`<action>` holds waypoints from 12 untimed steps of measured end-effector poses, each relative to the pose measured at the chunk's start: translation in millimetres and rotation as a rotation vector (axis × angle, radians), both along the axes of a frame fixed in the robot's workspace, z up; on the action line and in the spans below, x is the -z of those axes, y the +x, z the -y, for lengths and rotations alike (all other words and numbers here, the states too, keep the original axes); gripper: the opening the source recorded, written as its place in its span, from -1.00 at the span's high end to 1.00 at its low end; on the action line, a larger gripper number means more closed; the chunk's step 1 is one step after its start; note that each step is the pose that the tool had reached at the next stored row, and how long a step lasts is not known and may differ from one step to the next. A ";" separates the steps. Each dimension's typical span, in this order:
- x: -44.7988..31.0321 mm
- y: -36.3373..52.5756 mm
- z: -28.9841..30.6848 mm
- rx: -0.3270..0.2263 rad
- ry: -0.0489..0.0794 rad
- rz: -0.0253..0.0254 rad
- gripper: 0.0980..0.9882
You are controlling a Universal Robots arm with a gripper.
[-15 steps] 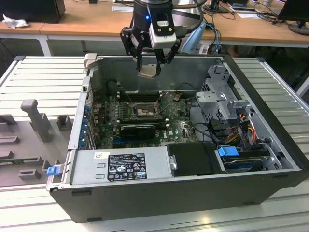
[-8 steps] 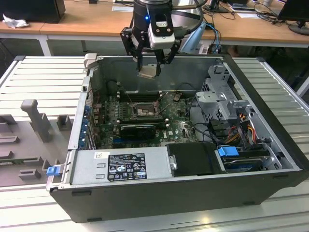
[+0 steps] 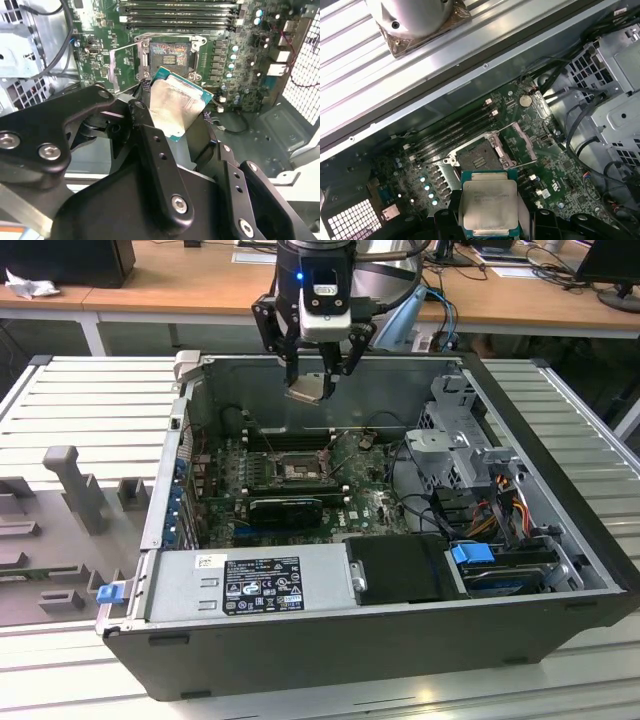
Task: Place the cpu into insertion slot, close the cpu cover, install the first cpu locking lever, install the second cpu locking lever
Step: 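Place the cpu into insertion slot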
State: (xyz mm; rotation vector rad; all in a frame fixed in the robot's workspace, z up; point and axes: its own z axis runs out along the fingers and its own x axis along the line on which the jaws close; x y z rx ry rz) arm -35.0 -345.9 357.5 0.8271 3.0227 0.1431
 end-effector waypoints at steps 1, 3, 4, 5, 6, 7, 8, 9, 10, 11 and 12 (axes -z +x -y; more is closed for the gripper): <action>0.1 0.0 0.0 0.009 0.000 0.0000 0.04; 0.2 0.0 0.0 0.034 0.000 0.0001 0.04; 0.5 0.0 0.0 0.063 0.000 0.0001 0.04; 0.6 0.0 0.0 0.079 0.000 0.0000 0.04; 0.9 0.0 0.0 0.112 0.000 0.0000 0.04; 1.4 0.0 0.0 0.154 0.000 0.0001 0.04; 1.7 0.0 0.0 0.179 0.000 0.0001 0.04; 2.0 0.0 0.0 0.206 0.000 0.0001 0.04; 2.3 0.0 0.0 0.229 0.000 0.0001 0.04; 2.6 0.0 0.0 0.247 0.000 0.0001 0.04; 2.7 0.0 0.0 0.262 0.000 0.0001 0.04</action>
